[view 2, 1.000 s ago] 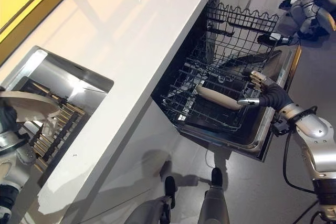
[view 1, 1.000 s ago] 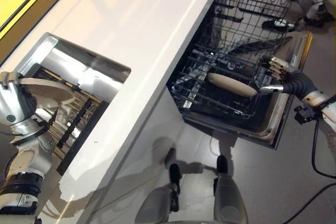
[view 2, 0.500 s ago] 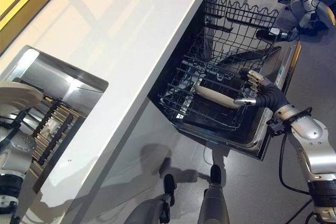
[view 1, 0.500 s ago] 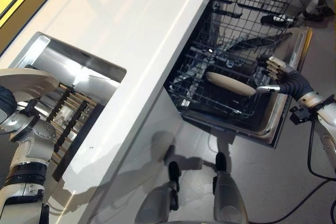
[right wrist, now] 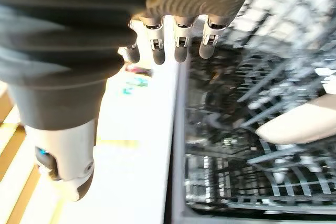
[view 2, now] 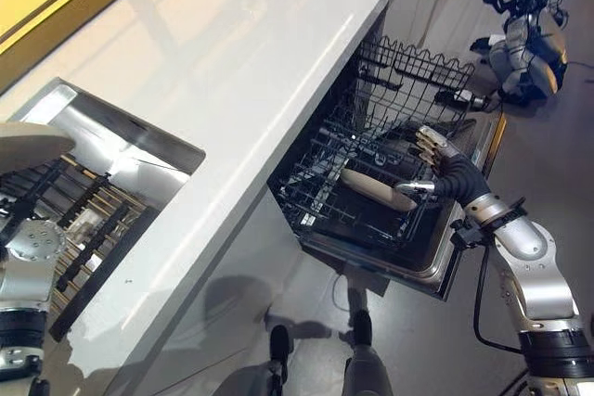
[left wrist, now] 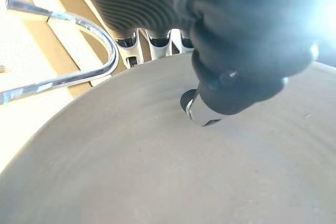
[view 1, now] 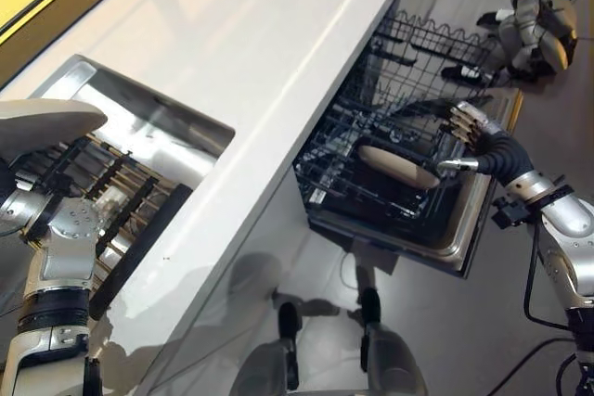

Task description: Pick up plates and place into dishwasher.

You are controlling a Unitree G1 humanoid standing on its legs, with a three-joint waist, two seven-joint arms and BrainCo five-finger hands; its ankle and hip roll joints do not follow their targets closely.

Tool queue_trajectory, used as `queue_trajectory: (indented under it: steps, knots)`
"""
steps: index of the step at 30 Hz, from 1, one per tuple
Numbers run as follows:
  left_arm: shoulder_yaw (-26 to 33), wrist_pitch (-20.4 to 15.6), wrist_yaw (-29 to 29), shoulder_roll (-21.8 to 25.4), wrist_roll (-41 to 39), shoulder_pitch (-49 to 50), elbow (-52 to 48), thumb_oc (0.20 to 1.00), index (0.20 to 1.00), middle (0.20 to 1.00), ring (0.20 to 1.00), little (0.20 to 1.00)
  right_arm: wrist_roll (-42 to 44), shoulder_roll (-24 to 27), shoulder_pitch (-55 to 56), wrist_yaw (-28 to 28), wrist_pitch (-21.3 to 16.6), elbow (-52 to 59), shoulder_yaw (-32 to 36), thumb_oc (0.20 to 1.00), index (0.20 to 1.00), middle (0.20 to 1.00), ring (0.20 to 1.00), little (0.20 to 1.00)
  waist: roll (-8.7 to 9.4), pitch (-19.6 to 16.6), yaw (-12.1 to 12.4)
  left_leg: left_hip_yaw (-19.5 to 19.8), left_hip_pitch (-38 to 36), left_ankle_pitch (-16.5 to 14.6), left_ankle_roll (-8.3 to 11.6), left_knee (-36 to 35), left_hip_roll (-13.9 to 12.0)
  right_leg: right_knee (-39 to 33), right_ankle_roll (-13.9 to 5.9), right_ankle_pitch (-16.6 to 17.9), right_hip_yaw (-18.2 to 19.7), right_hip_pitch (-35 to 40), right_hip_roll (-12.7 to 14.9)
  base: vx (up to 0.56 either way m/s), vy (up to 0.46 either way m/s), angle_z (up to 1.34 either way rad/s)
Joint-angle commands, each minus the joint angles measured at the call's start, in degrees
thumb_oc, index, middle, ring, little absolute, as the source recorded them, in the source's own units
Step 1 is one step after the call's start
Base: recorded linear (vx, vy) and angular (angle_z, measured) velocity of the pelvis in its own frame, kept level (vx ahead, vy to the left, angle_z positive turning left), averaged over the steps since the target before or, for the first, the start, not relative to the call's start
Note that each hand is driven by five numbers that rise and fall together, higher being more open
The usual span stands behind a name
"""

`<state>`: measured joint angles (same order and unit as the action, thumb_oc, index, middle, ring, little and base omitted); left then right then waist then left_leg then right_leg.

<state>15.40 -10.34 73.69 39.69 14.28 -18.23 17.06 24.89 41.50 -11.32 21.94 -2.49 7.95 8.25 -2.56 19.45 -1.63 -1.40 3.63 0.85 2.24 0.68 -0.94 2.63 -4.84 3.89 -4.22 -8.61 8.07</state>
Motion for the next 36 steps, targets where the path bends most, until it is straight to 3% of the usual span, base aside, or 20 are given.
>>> queue_trajectory:
  steps: [1,9,16,21,28,36]
  knots:
    - [1.64,-3.68,-2.91,3.17,-0.84,-0.82,-2.53,0.2,0.2,0.2,0.2,0.2,1.66,-1.95,0.02,1.82,-5.47,6.71,0.26,1.0,1.0,1.0,1.0,1.0,2.34,-6.03,1.97,3.46,0.58,-1.26,-0.12,0.0,0.88,3.72,-1.02,-4.72,-1.16,1.79,2.2,-0.01,-0.154,-0.03]
    - [-2.71,-5.76,-13.59,0.59,-7.14,-2.05,-7.68,0.2,0.2,0.2,0.2,0.2,1.63,-6.51,-6.01,5.17,-3.48,13.27,-6.87,1.0,1.0,1.0,1.0,1.0,2.83,-11.55,3.55,4.13,-3.66,-1.62,-0.02,-1.67,-0.15,1.65,-0.69,-5.23,-1.94,6.98,0.67,0.02,-0.165,0.07]
    - [-8.78,-8.06,-22.7,-6.78,-17.11,-1.61,-15.01,0.2,0.2,0.2,0.2,0.2,-1.49,-12.08,-9.49,1.63,-2.09,14.53,-14.59,1.0,1.0,1.0,1.0,1.0,3.24,-15.11,5.16,4.79,-6.98,-0.81,0.24,-3.75,-0.72,-0.79,-0.82,-4.75,-2.88,11.38,-0.34,0.0,-0.135,0.04]
    - [-13.94,-9.22,-27.25,-12.55,-21.22,-0.34,-20.87,0.2,0.2,0.2,0.2,0.2,-6.04,-13.1,-11.01,-2.61,-1.96,14.7,-19.44,1.0,1.0,1.0,1.0,1.0,3.67,-16.19,5.95,4.97,-8.28,-0.48,0.48,-4.68,-0.99,-2.28,-1.05,-4.51,-3.6,13.43,-0.79,-0.02,-0.102,0.05]
    - [-20.57,-8.06,-29.24,-17.86,-22.87,-1.28,-24.98,0.2,0.2,0.2,0.2,0.2,-9.15,-14.54,-15.97,-7.57,-1.45,14.29,-25.56,1.0,1.0,1.0,1.0,1.0,4.24,-16.23,6.65,5.54,-9.23,-0.42,0.56,-5.06,-0.98,-3.53,-1.01,-4.25,-4.25,15.23,-1.27,-0.05,-0.073,0.04]
    - [-25.59,-6.82,-29.75,-20.85,-25.91,-2.86,-25.31,0.2,0.2,0.2,0.2,0.2,-11.94,-16.4,-20.84,-12.83,-1.38,13.76,-29.34,1.0,1.0,1.0,1.0,1.0,4.52,-16.39,6.93,5.8,-9.8,-0.09,0.64,-5.6,-1.09,-4.58,-1.09,-3.81,-5.04,16.44,-1.53,-0.02,-0.024,0.02]
